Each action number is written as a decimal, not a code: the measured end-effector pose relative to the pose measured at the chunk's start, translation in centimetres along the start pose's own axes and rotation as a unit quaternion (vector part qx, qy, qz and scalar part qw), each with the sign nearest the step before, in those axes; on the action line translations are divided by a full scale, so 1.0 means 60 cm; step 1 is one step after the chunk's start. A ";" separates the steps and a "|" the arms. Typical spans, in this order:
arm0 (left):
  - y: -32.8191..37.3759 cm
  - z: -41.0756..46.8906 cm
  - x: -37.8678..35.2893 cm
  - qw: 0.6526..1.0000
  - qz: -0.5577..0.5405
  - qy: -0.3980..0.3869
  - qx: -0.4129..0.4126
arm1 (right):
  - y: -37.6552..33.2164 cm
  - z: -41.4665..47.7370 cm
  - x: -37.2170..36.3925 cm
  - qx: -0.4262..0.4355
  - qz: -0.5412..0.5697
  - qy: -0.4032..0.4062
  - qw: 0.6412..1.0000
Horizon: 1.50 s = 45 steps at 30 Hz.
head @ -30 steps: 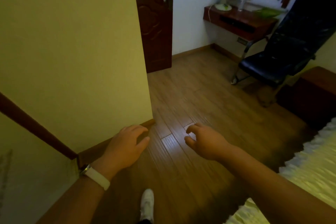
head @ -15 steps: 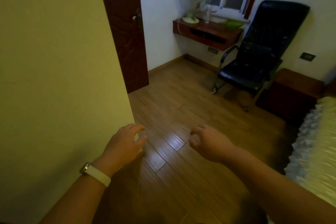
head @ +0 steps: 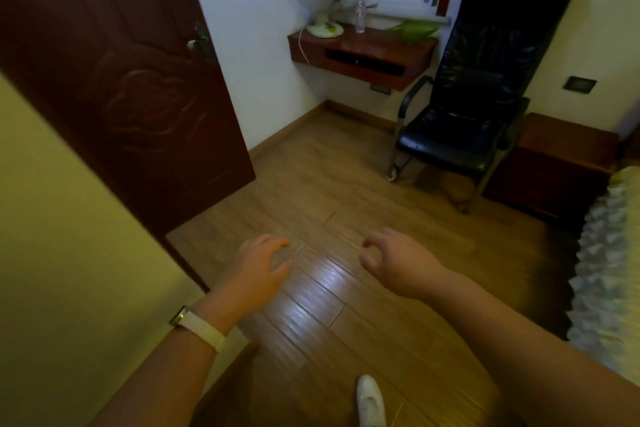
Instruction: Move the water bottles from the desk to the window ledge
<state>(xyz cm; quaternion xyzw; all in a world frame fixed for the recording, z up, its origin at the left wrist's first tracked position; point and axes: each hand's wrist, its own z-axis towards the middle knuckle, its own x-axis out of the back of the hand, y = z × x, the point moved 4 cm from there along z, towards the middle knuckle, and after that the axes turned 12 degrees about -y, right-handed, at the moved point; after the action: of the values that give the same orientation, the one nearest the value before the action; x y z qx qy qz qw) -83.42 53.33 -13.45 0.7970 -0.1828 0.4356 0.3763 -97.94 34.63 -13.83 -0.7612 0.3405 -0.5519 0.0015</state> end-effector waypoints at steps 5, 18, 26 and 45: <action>0.085 0.157 0.057 1.000 0.020 -0.010 -0.016 | 0.077 0.111 0.105 0.009 0.010 -0.016 1.000; 0.141 0.459 0.184 0.998 0.040 0.002 -0.047 | 0.150 0.362 0.279 0.006 0.033 0.009 0.999; 0.085 0.716 0.266 0.997 0.035 -0.008 -0.074 | 0.168 0.585 0.382 -0.038 0.022 0.025 0.999; 0.065 1.167 0.479 0.991 0.071 -0.022 -0.110 | 0.232 0.993 0.648 -0.081 0.025 0.079 0.993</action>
<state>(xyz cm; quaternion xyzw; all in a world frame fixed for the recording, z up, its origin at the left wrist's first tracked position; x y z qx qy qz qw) -30.92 -1.33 -11.42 0.7452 -0.2943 0.4206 0.4255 -48.80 -18.55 -9.76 -0.7042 0.4021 -0.5807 -0.0727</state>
